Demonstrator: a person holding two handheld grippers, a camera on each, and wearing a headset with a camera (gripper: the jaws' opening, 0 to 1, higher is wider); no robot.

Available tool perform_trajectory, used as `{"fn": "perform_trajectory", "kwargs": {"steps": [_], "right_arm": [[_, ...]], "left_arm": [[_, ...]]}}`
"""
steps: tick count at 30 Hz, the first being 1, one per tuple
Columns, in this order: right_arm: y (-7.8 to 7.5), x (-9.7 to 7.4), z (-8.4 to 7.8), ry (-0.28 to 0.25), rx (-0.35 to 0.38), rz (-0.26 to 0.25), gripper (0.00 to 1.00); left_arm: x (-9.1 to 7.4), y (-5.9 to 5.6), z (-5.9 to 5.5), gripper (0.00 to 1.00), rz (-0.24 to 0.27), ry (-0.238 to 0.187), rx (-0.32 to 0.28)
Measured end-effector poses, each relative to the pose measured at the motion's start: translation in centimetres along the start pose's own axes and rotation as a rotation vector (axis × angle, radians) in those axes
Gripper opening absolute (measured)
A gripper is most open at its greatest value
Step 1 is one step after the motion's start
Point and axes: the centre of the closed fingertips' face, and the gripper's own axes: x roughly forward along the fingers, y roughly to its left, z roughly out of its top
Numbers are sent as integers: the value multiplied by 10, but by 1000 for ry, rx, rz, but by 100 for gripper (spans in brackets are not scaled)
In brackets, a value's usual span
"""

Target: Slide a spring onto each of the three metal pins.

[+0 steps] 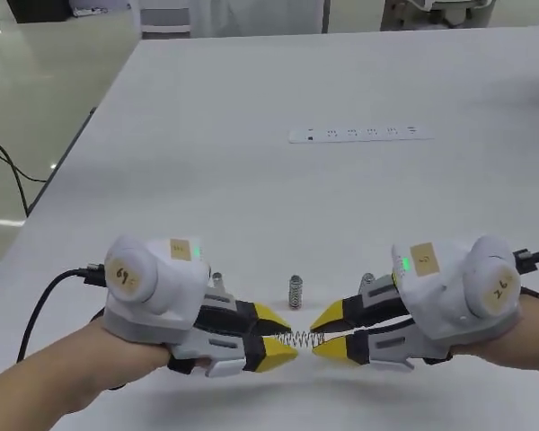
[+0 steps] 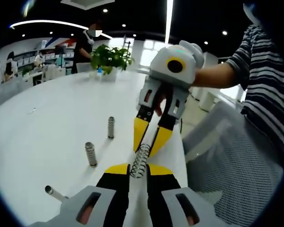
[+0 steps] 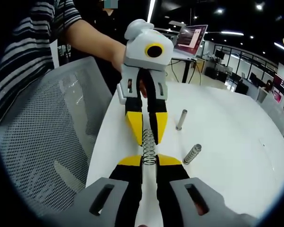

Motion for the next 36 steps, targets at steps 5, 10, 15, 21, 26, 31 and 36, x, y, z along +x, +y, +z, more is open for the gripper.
{"fn": "perform_trajectory", "kwargs": {"steps": [5,10,15,21,26,31,36], "right_arm": [[0,0,-1,-3,7,0,7],[2,1,-3,1,28,2,7],[1,0,-4,-4,57,-7,8],[4,-1,-10,14,64,-1,10],[5,0,-11,12,66,-5,12],[6,1,-11,12,70,1,8],[6,-1,-6,10,57,-4,7]], "left_arm": [[1,-2,-2,4,-4,12,22],[2,-3,-3,3,-11,26,48],[2,-5,-2,2,-28,24,46],[2,-7,-4,2,-39,31,48],[3,-9,-4,2,-51,39,56],[3,-10,-4,2,-58,43,59],[3,-9,-6,2,-53,50,61]]}}
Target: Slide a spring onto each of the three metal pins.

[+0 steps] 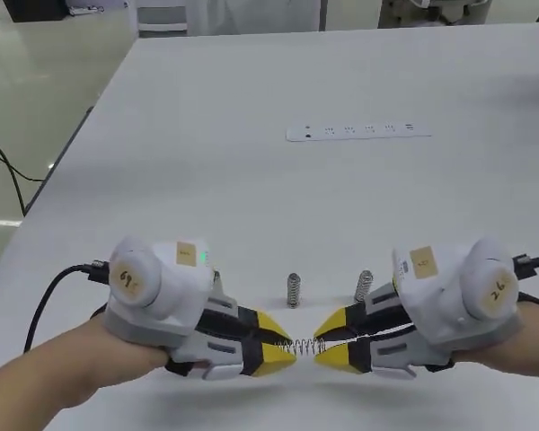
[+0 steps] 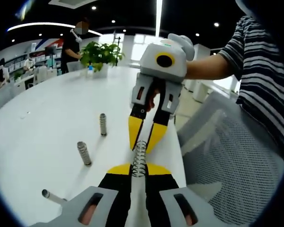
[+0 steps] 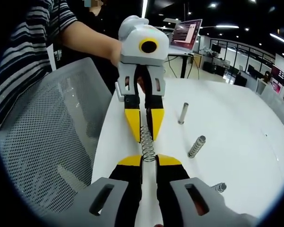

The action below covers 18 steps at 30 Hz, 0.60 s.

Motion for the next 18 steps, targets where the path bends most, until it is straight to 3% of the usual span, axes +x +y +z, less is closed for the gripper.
{"fn": "perform_trajectory", "kwargs": {"steps": [8,18], "right_arm": [[-4,-7,16,-22,-24,-8,7],[2,-5,37,-61,-45,6,7]], "left_arm": [[-1,2,0,2,10,-4,-5],[3,1,-4,2,16,20,7]]}}
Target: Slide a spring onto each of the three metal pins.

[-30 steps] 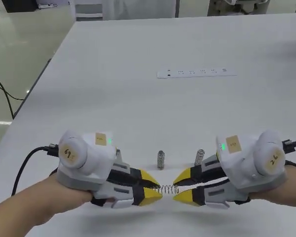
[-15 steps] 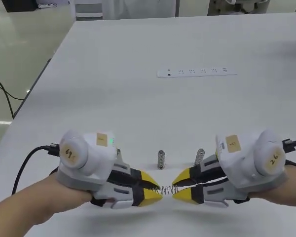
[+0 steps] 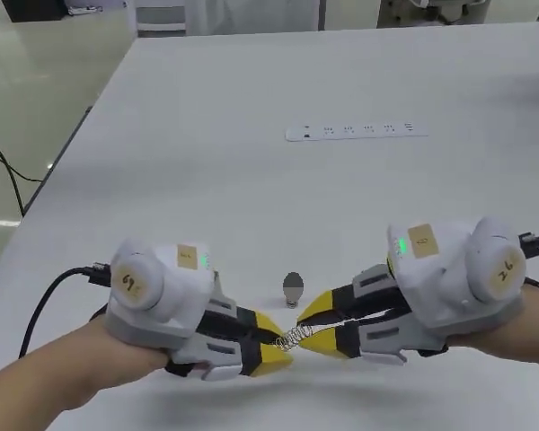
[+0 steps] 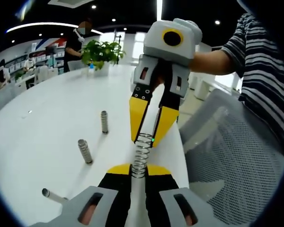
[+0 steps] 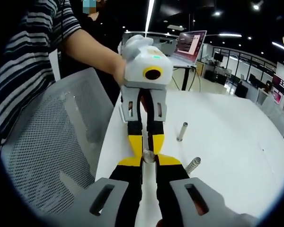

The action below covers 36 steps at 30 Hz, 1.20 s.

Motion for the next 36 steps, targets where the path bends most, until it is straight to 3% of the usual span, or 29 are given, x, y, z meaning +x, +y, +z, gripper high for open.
{"fn": "perform_trajectory", "kwargs": {"steps": [5,10,21,36], "right_arm": [[-1,3,3,-2,-10,-4,7],[-2,5,15,-41,-2,-9,7],[-1,14,21,-45,-44,-30,7],[-3,14,23,-36,-42,-28,7]], "left_arm": [[1,1,0,2,7,7,9],[3,0,5,2,5,-7,11],[4,1,6,2,11,-7,18],[2,1,6,3,10,-16,-15]]}}
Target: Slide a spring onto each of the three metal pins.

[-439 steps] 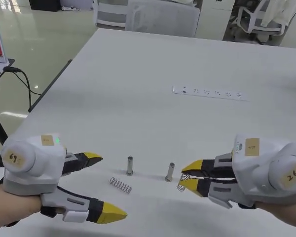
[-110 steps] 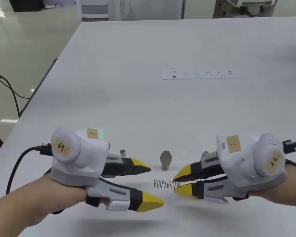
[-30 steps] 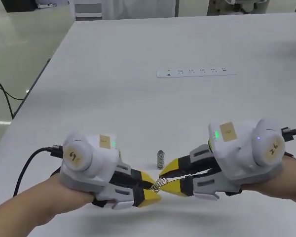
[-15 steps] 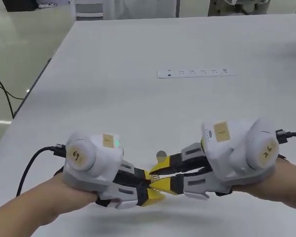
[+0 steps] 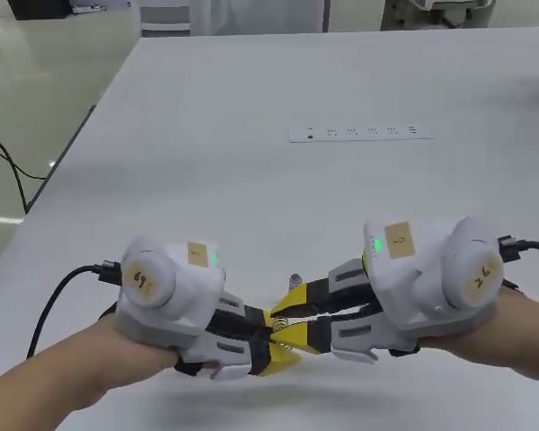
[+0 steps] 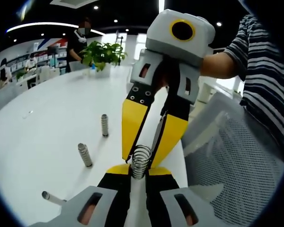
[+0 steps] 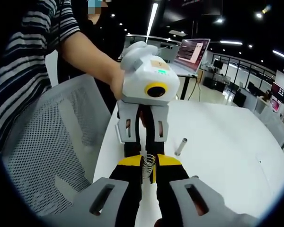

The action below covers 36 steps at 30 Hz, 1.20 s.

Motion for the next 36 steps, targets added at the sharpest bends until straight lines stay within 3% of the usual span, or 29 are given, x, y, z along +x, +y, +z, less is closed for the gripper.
{"fn": "perform_trajectory", "kwargs": {"steps": [25,32,36], "right_arm": [[-3,2,-4,9,12,-13,7],[-8,2,-11,18,22,-33,7],[-10,2,-13,22,23,-44,7]], "left_arm": [[-15,7,2,12,40,-29,-44],[-32,14,-4,16,74,-37,-76],[-43,19,-12,24,104,-35,-102]]}}
